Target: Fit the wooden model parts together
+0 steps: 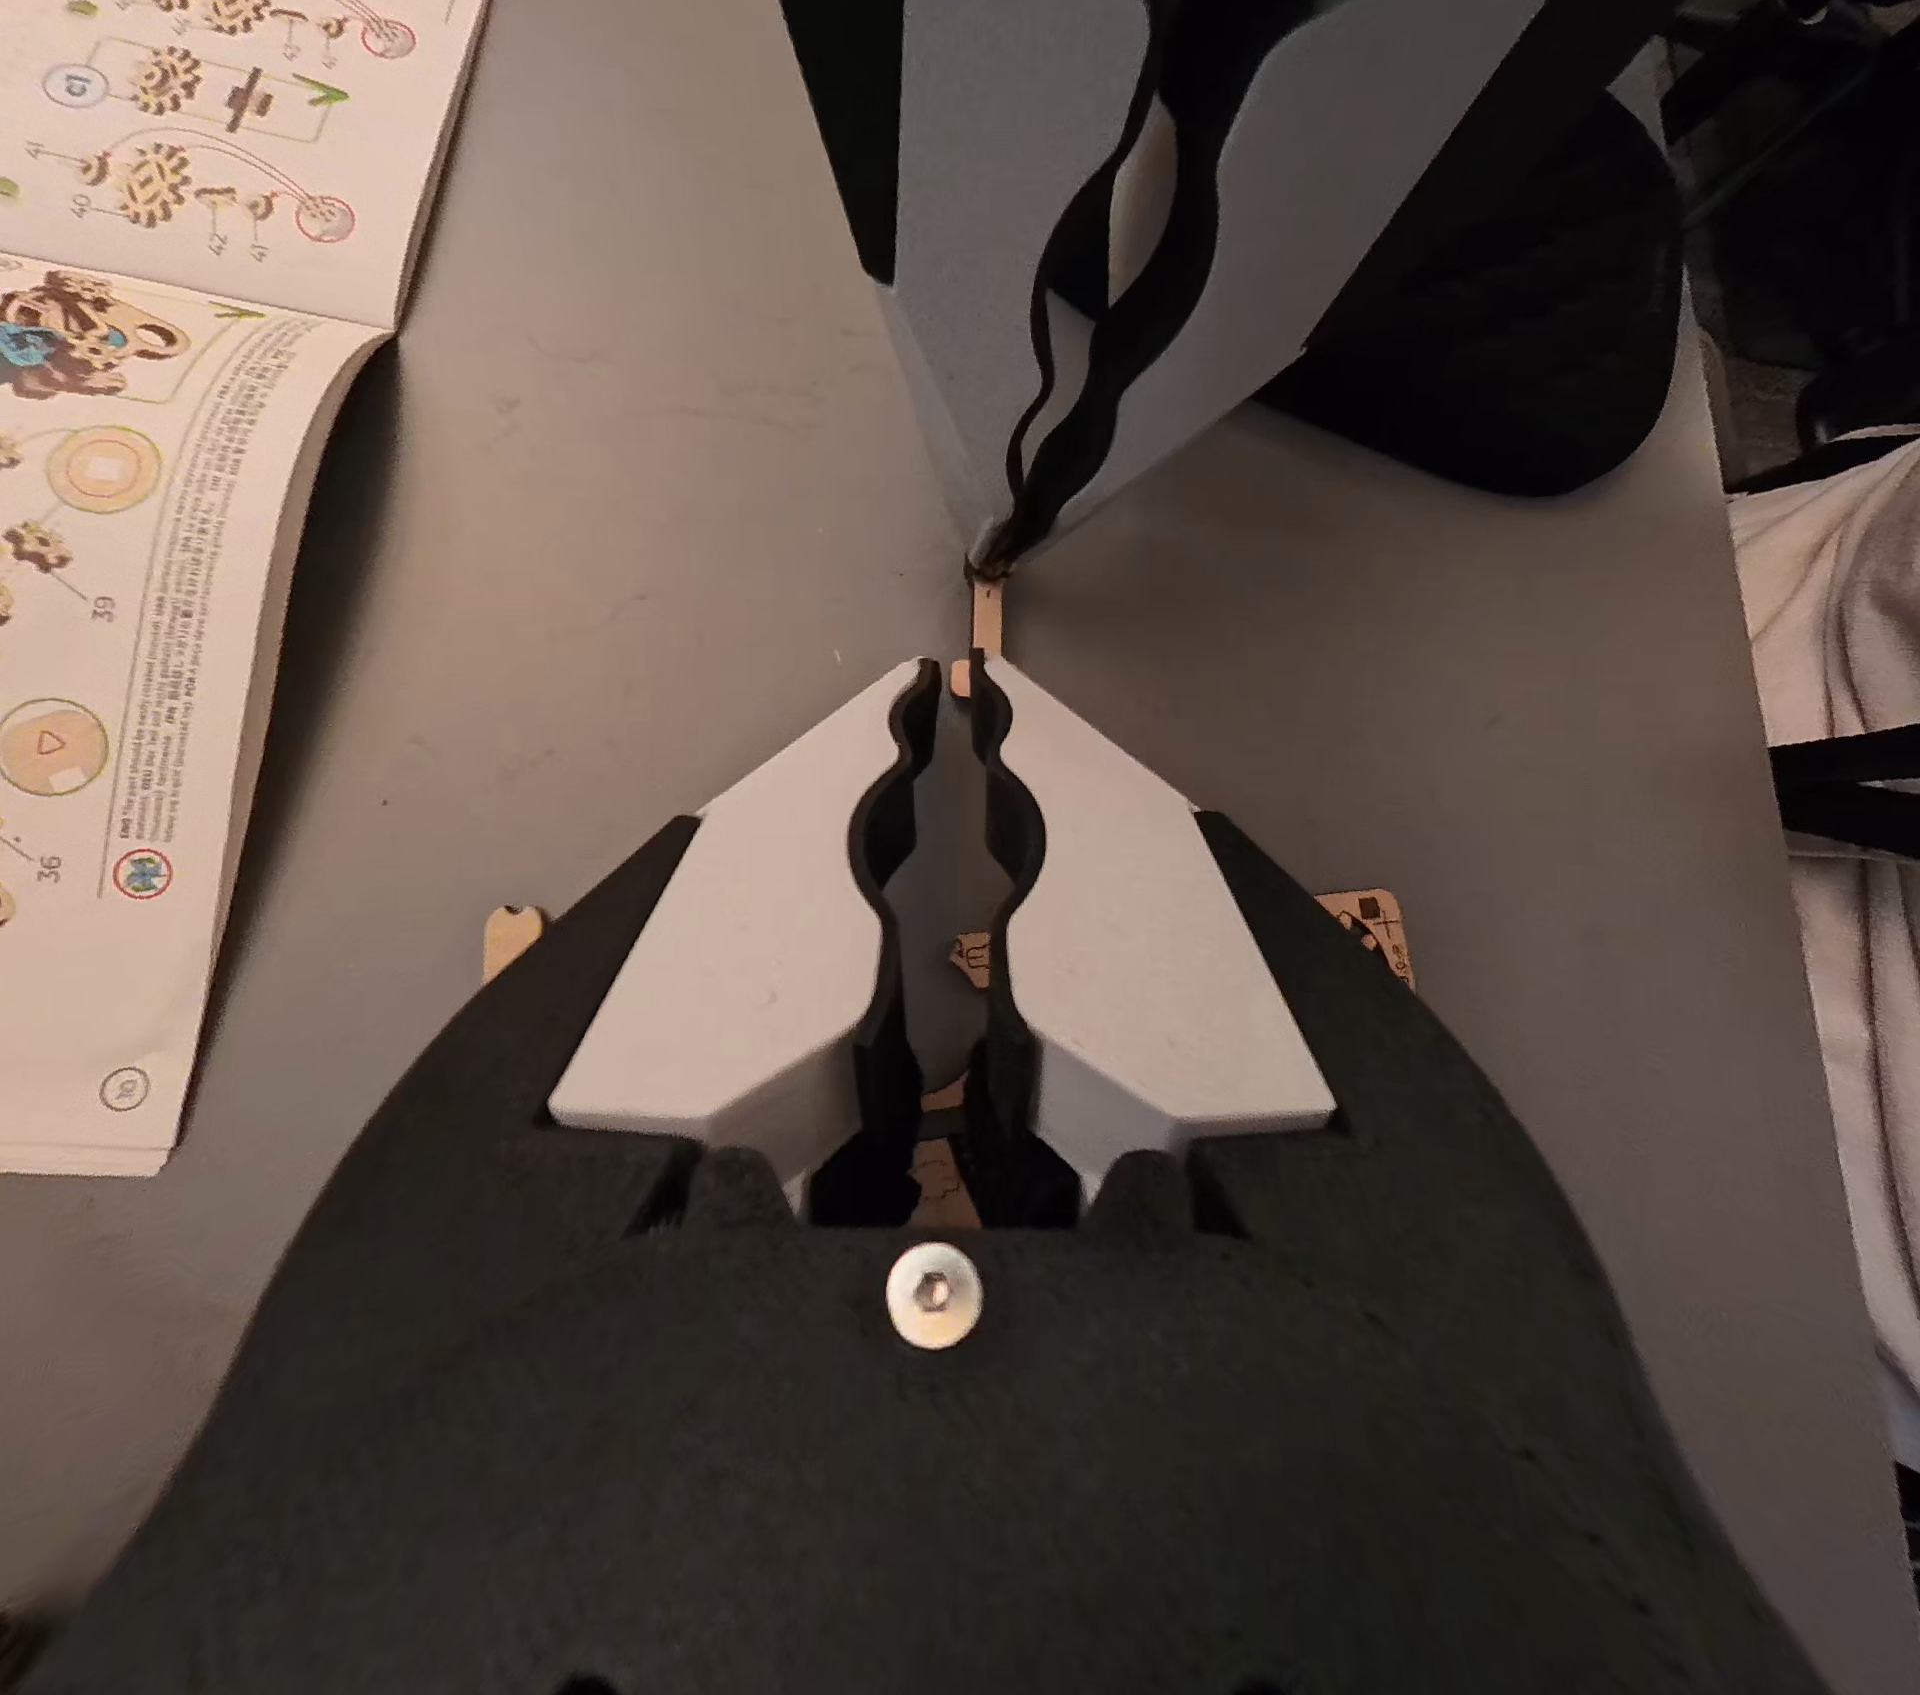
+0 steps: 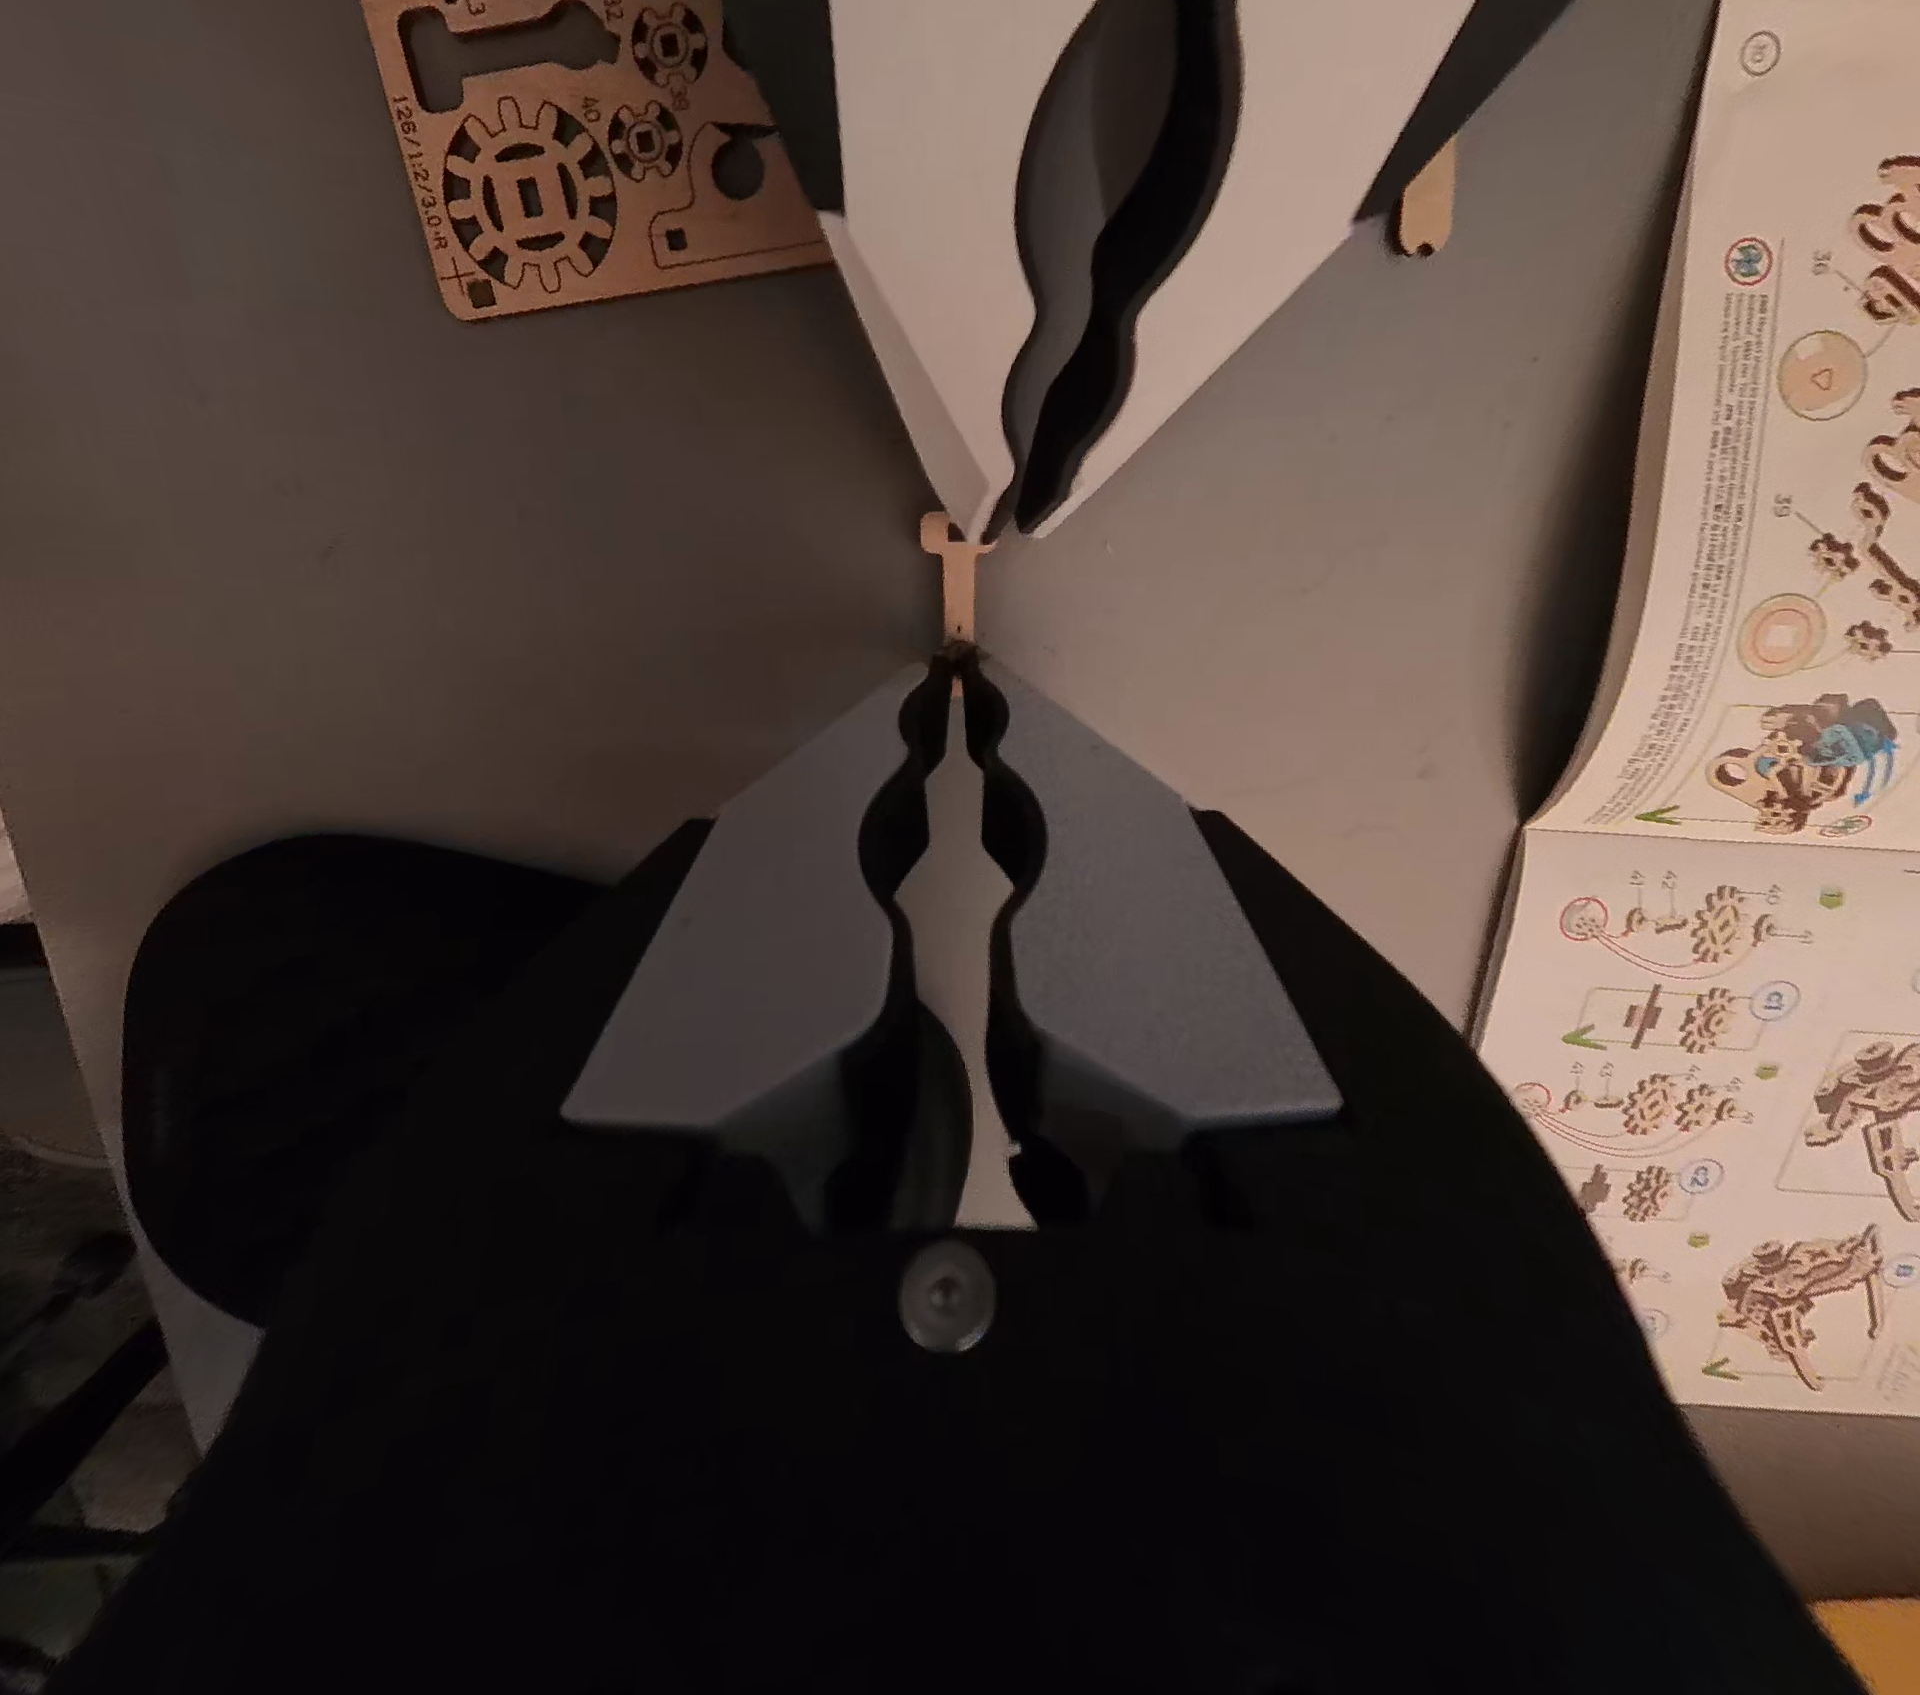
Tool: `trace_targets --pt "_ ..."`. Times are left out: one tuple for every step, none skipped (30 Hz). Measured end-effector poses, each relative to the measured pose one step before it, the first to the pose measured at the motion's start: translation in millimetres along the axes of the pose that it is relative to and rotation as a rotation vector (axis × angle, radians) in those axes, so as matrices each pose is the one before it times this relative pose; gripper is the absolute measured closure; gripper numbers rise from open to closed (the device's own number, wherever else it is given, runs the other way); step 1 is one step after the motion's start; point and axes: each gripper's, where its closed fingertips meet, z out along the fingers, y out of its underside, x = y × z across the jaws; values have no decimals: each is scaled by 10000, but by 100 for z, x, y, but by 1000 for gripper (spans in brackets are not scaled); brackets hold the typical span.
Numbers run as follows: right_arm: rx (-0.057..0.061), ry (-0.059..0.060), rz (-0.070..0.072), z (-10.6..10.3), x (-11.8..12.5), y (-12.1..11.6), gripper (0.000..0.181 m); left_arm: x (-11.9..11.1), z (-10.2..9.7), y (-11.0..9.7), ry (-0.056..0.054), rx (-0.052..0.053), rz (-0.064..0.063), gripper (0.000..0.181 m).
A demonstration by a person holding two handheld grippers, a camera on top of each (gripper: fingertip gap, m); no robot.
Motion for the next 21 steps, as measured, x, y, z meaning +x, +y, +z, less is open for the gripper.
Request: trace_targets --pt "0 12 75 1 -5 -4 180 -46 -135 -62 -28 35 4 177" --pt "-2 43 3 -5 -5 14 179 -66 -167 -69 -36 44 -6 178" --pt "-3 40 -2 4 -5 18 179 -86 -187 -90 -30 65 -22 178" --pt "-31 19 20 -4 7 -8 179 -38 -179 -100 9 78 -40 178" --pt "-40 2 13 1 -4 4 179 -56 -171 -101 6 74 -61 178" --pt "-43 -3 2 1 -16 29 179 -51 -156 -94 4 66 -55 178" --pt "-46 -32 -11 11 -67 0 180 -55 -137 -60 -9 41 -36 178" --pt "-55 -10 -18 6 1 6 180 -78 -137 -10 -30 17 -20 178" --pt "-51 -13 -6 -3 2 2 180 -103 -121 -5 -44 8 -14 178" --pt "-53 -3 -36 5 -8 9 180 -65 -99 20 -20 4 -17 178" --pt "-50 26 -110 -1 5 -2 180 -84 -94 28 -20 -4 -30 178" --pt "-20 20 -41 0 -3 -18 180 -85 -87 36 -19 -5 -30 178" --pt "-1 -20 35 1 1 -3 180 -53 -83 9 -5 13 -25 179" --pt "21 -60 30 -2 8 -13 180 -36 -75 -23 10 25 -24 179" --pt "38 -50 24 6 -2 -23 181 -18 -58 -18 14 20 -24 178" --pt "52 -34 -10 -8 1 -3 181 -13 -33 7 3 4 -13 179" --pt "57 -10 -28 -4 2 -9 181 -14 -22 6 -6 1 8 178" --pt "94 14 6 2 11 -68 181 -2 6 38 -6 -14 16 179" --pt "166 9 45 16 5 -101 181 -31 16 55 -9 -24 8 179" --pt "121 -27 39 1 -27 -30 181 5 23 42 13 -14 2 179" --pt "61 -25 73 -4 0 5 181 50 38 17 41 -2 -13 179"
